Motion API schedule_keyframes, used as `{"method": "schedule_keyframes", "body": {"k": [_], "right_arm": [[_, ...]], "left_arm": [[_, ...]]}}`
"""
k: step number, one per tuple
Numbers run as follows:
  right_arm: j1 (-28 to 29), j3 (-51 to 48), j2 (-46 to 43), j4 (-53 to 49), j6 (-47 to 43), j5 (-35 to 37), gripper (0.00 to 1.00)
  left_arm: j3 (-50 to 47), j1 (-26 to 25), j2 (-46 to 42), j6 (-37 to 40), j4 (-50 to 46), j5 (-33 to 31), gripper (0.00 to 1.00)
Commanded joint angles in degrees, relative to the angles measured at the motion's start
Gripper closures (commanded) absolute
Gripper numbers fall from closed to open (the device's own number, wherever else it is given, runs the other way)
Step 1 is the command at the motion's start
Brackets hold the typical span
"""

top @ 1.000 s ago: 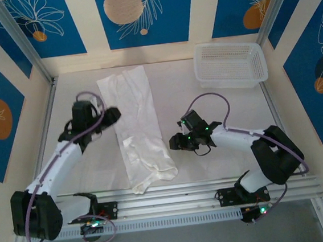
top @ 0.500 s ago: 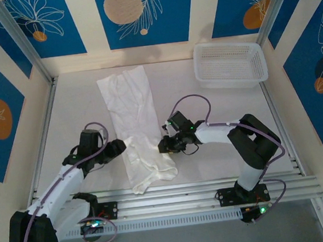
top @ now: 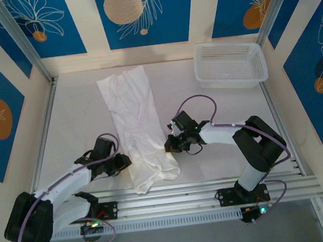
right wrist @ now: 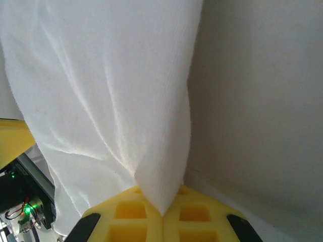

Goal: Fold the inside-out t-shirt

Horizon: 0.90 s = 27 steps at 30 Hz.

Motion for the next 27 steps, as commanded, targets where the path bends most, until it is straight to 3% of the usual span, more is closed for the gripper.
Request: {"method": "schedule_keyframes", "body": {"k": [1,5,7,14,21,23,27], "right_arm": [[-0.07,0.58,0.77,-2.09,1.15,0.38,1.0],[-0.07,0.92,0.89,-2.65,1.09,0.58,1.0],[-0.07,0.98,1.0,-2.88,1.01,0.63,1.0],[-0.07,1.01,1.74,-3.36,1.19,0.97,1.0],[0.11,1.11,2.61,-3.54,1.59,1.14,1.0],[0.11,1.21,2.72,-3.46,1.56,1.14,1.0],[0.2,1.35,3.24,-3.53,1.47,0.88,1.0]], "left_arm": [[1.02,-2.16,2.82,-2.88,3.54,-2.2,0.7],[1.09,-3.11,4.57,-3.51,5.4,-3.09,0.59],[1.09,-3.2,4.64,-3.76,6.86,-2.53,0.59],[2.23,-3.47,4.14,-3.19,7.1,-2.6,0.8],[2.01,-3.73,5.17,-3.49,8.9,-1.35,0.82],[2.06,-3.73,4.94,-3.3,8.3,-1.92,0.78],[1.8,-3.73,4.91,-3.45,8.46,-2.43,0.61]]}}
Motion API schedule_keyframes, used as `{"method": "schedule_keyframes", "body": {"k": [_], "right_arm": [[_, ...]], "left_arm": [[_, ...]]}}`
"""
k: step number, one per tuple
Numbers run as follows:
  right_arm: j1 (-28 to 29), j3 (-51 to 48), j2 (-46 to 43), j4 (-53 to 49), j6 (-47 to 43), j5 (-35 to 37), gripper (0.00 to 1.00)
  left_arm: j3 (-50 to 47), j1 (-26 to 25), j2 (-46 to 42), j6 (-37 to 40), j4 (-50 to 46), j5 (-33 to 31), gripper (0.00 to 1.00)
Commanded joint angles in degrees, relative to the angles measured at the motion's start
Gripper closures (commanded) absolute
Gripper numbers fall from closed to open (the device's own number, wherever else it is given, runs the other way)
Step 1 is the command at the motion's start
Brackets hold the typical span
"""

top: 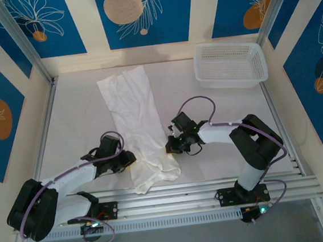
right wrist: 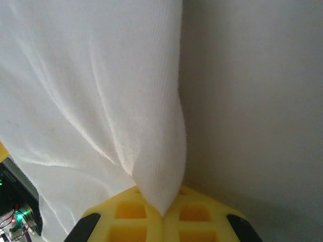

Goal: Fold the inside-out t-shirt

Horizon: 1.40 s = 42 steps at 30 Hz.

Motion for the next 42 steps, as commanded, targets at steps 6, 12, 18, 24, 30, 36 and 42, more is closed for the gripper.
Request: {"method": "schedule_keyframes", "body": {"k": [6,12,18,24,30,36,42], "right_arm": [[0.26,1.05,1.92,-2.29,0.62,-0.02,1.0],[0.44,1.26,1.91,-2.8,0.71,0.11,1.0],[0.57,1.44,1.9,-3.09,0.79,0.43,1.0],[0.85,1.99,1.78,-3.79,0.69,0.81,1.0],[1.05,1.69,1.32,-4.12,1.14,1.55,1.0],[1.06,-1.4,-1.59,-4.04,2.56,3.9,1.0],[4.76,-5.98,-8.05,-4.49,0.45,3.79,1.0]], "left_arm": [[0.06,-0.74,-0.92,0.36,3.18,0.43,0.55],[-1.07,-0.83,-5.44,0.31,4.17,0.19,0.55],[-2.21,-0.89,-3.14,-0.47,6.03,0.48,0.52],[-1.13,-1.86,4.48,-0.5,10.36,2.55,0.5],[0.5,-2.28,3.38,0.2,8.45,0.86,0.9],[-1.11,-2.41,-1.55,1.25,4.25,-0.04,1.0],[-2.15,-2.65,-7.45,6.02,-3.19,1.31,1.0]]}}
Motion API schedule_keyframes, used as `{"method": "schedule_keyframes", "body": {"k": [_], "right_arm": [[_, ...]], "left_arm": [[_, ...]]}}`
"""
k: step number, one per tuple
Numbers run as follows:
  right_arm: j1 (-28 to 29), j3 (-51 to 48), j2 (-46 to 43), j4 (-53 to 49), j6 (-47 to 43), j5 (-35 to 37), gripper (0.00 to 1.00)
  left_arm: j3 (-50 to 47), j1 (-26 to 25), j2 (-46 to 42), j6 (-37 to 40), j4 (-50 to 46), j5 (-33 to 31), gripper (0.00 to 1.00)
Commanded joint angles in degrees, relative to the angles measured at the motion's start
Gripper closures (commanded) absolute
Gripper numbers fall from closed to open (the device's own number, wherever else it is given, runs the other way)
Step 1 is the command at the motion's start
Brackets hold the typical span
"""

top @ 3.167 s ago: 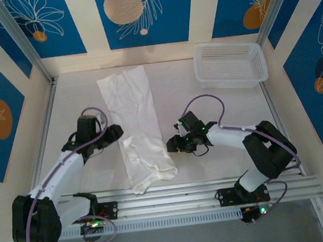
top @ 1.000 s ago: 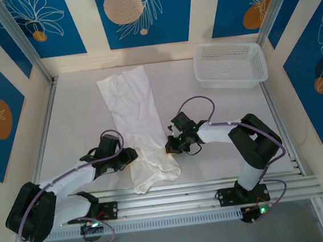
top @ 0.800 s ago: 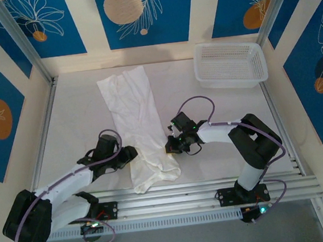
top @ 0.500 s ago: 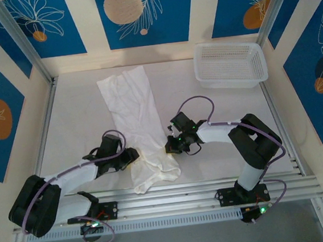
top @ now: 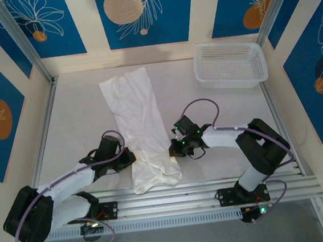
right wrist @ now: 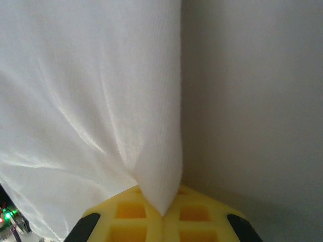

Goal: Fold the inside-out t-shirt

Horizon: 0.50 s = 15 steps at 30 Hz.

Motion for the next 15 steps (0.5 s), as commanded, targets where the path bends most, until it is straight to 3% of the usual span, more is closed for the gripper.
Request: {"method": "schedule_keyframes", "body": {"k": [1,5,9,12,15], "right_arm": [[3.9,-0.79,-3.17,-4.66,-1.33,1.93,1.0],[5.84,0.65,-8.19,-8.73,-0.53,3.91,1.0],[3.31,6.73,-13.31,-12.08,-0.76,6.21,1.0],[0.4,15.75,-11.56,-14.87,-3.68,8.28,1.0],[-2.89,24.92,-6.12,-15.97,-6.49,9.04,1.0]], "left_arm": [[-1.2,-0.88,-3.54,3.42,-6.22,1.37,1.0],[0.05,-1.95,-11.09,1.14,-10.45,0.86,1.0],[5.92,-1.81,-18.54,0.38,-19.28,-9.2,1.0],[13.29,-0.15,-16.01,3.08,-24.33,-16.72,1.0],[19.73,4.12,-8.93,6.37,-23.06,-17.73,1.0]]}}
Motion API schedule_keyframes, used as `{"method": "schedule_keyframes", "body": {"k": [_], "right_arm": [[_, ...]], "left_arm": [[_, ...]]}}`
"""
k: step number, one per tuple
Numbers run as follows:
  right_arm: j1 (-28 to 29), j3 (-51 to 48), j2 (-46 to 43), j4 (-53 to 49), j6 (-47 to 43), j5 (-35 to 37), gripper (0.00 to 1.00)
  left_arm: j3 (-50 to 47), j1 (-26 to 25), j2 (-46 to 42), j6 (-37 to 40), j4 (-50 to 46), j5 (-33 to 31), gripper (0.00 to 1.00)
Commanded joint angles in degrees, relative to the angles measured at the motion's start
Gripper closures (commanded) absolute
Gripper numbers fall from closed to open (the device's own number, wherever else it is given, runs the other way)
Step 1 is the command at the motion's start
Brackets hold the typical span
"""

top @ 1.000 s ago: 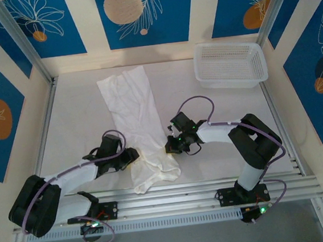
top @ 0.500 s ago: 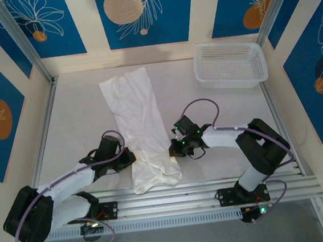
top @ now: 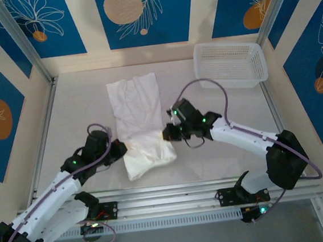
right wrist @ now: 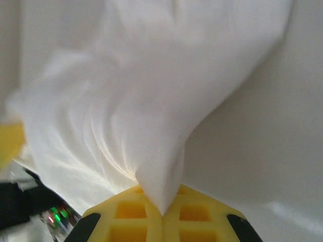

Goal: Fold the inside-out t-shirt

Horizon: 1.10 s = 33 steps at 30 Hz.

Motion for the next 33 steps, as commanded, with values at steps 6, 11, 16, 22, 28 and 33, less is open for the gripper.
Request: {"method": "schedule_keyframes", "body": {"k": [6,11,16,22,28,33], "right_arm": [[-9.22,21.94,17.0,-2.54,-6.01,-0.02,1.0],[-12.47,34.08,28.43,-3.87,-7.09,-2.52,1.0],[-14.61,46.07,40.43,-7.08,-7.06,-5.4,1.0],[-15.83,61.84,50.06,-11.05,-10.58,-7.26,0.69],[-19.32,61.72,45.98,-15.44,-10.34,-7.45,0.51],[-20.82,27.92,29.51,3.87,-6.22,-9.48,0.43]], "left_arm": [[12.78,13.43,18.67,9.55,9.43,-3.76,1.0],[23.07,18.99,35.43,14.15,15.7,3.51,1.0],[33.7,21.56,49.41,14.84,16.17,7.25,0.98],[43.8,23.56,58.64,16.48,13.73,7.44,0.65],[39.11,25.49,51.84,18.75,12.47,7.13,0.46],[20.78,25.08,41.34,17.38,17.39,9.2,0.45]]}}
